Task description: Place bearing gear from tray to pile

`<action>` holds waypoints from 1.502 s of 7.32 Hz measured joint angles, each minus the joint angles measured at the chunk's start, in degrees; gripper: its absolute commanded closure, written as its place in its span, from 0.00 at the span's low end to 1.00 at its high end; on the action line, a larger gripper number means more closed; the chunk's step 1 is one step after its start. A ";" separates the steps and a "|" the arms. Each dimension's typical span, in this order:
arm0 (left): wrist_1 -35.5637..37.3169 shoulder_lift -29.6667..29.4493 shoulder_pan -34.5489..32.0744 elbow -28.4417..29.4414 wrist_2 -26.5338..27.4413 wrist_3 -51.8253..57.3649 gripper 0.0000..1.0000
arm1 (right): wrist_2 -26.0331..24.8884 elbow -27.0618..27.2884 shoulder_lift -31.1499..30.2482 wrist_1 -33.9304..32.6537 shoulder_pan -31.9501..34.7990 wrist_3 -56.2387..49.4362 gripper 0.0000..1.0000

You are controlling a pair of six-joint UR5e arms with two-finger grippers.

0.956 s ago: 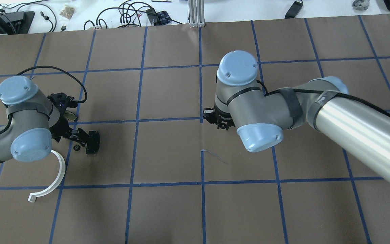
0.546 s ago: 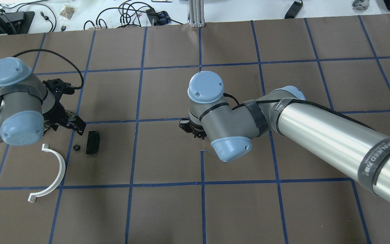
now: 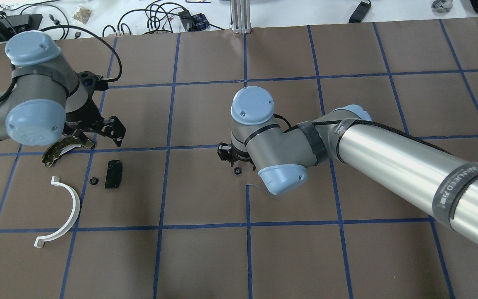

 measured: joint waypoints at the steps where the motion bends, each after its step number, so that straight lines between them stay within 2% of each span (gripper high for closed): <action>1: -0.76 -0.22 -3.23 0.71 -1.32 -5.10 0.00 | -0.34 -0.99 -2.13 3.25 -2.90 -5.21 0.00; 3: 0.40 -1.40 -9.76 0.94 -2.62 -12.30 0.00 | -0.56 -4.11 -8.04 13.70 -11.29 -17.34 0.00; 5: 5.87 -4.57 -16.60 1.16 -4.18 -21.38 0.00 | -1.57 -8.49 -13.39 23.24 -17.22 -26.21 0.00; 7: 11.10 -9.16 -23.30 2.29 -5.86 -29.98 0.00 | -2.54 -17.69 -15.29 35.29 -19.29 -29.23 0.00; 8: 11.94 -11.17 -26.40 3.04 -6.01 -32.69 0.00 | -2.75 -20.81 -15.48 38.69 -19.59 -29.80 0.00; 9: 12.28 -12.88 -28.61 3.35 -5.92 -34.24 0.00 | -3.59 -21.70 -15.59 40.12 -19.80 -31.02 0.00; 11: 12.46 -14.96 -30.40 3.31 -5.62 -35.24 0.00 | -6.07 -21.02 -16.56 41.14 -20.06 -33.15 0.00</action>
